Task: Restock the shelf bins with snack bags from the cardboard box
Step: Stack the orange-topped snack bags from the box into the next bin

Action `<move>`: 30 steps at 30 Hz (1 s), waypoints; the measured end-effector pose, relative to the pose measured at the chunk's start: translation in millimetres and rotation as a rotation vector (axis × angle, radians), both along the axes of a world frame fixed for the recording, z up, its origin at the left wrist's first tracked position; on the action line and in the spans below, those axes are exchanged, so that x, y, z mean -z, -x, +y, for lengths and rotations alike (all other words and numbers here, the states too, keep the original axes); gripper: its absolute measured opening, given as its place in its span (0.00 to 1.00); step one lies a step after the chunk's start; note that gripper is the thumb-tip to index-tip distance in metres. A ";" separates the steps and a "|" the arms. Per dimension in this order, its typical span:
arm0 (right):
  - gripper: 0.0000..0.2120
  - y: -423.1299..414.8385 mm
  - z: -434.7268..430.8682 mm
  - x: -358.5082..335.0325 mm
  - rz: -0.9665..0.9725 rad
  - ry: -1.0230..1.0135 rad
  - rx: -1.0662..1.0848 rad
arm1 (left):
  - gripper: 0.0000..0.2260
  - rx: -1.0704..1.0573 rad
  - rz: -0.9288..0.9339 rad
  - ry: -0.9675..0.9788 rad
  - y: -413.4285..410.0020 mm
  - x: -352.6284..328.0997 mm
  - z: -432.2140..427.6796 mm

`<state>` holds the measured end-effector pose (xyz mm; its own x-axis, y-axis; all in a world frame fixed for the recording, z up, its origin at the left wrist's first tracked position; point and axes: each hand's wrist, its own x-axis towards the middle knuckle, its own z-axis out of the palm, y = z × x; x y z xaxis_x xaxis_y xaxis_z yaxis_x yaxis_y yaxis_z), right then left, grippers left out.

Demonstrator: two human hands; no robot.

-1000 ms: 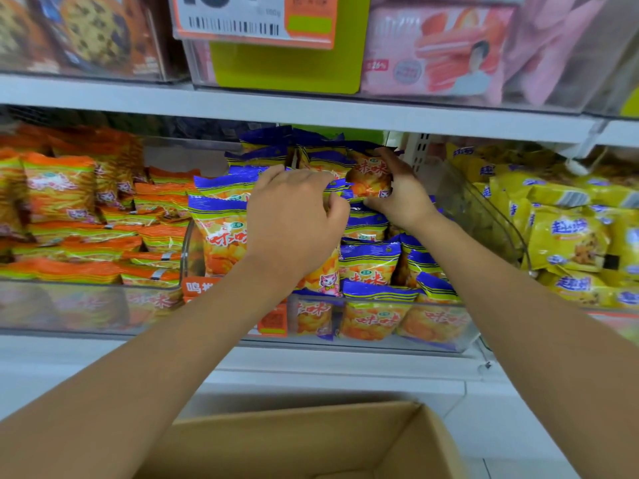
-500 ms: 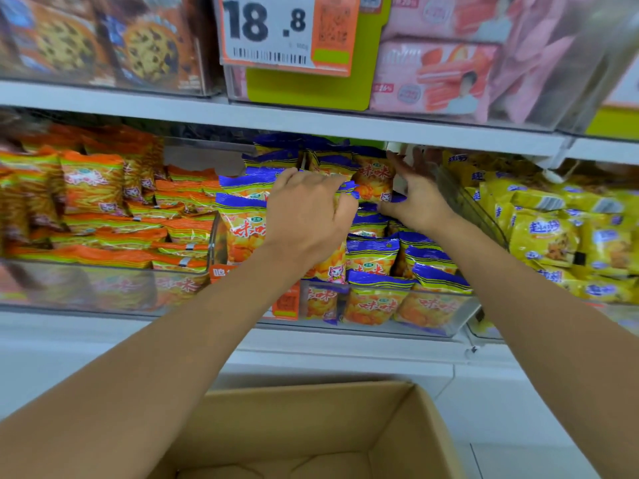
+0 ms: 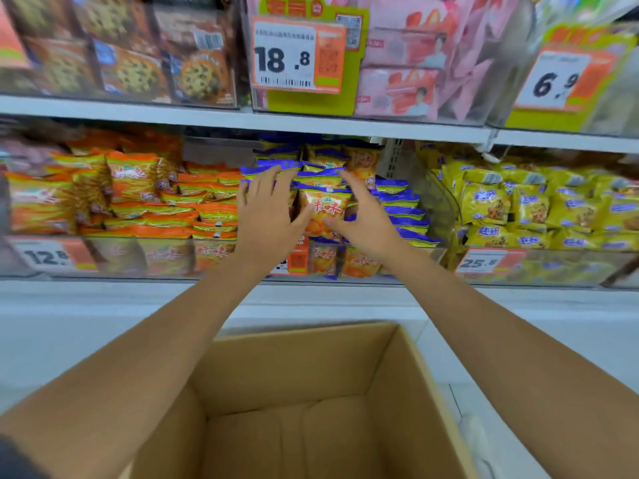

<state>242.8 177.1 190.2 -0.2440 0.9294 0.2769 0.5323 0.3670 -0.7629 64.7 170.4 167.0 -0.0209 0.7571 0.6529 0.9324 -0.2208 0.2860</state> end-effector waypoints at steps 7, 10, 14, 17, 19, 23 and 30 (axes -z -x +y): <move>0.38 8.3 5.9 -5.1 -0.122 0.043 -0.010 | 0.29 0.042 0.090 0.139 9.6 4.7 -3.1; 0.41 5.6 -5.9 -0.1 -0.053 -0.039 0.060 | 0.25 0.038 0.078 0.043 4.7 0.0 -18.0; 0.22 1.4 -37.7 5.9 -0.132 -0.322 0.245 | 0.13 0.055 0.107 -0.024 -7.0 -1.5 -48.3; 0.11 -1.7 -65.8 25.8 -0.205 -0.263 0.164 | 0.07 0.203 -0.042 0.127 -12.0 16.6 -75.6; 0.09 -5.0 -85.3 52.2 -0.251 -0.162 0.080 | 0.06 0.241 -0.130 0.329 -12.6 39.5 -93.3; 0.08 -19.6 -122.2 118.1 -0.391 0.143 -0.050 | 0.06 0.202 -0.217 0.639 -6.0 104.0 -126.3; 0.14 -48.9 -171.5 252.2 -0.552 0.864 -0.228 | 0.12 0.126 -0.255 1.129 13.2 232.6 -183.1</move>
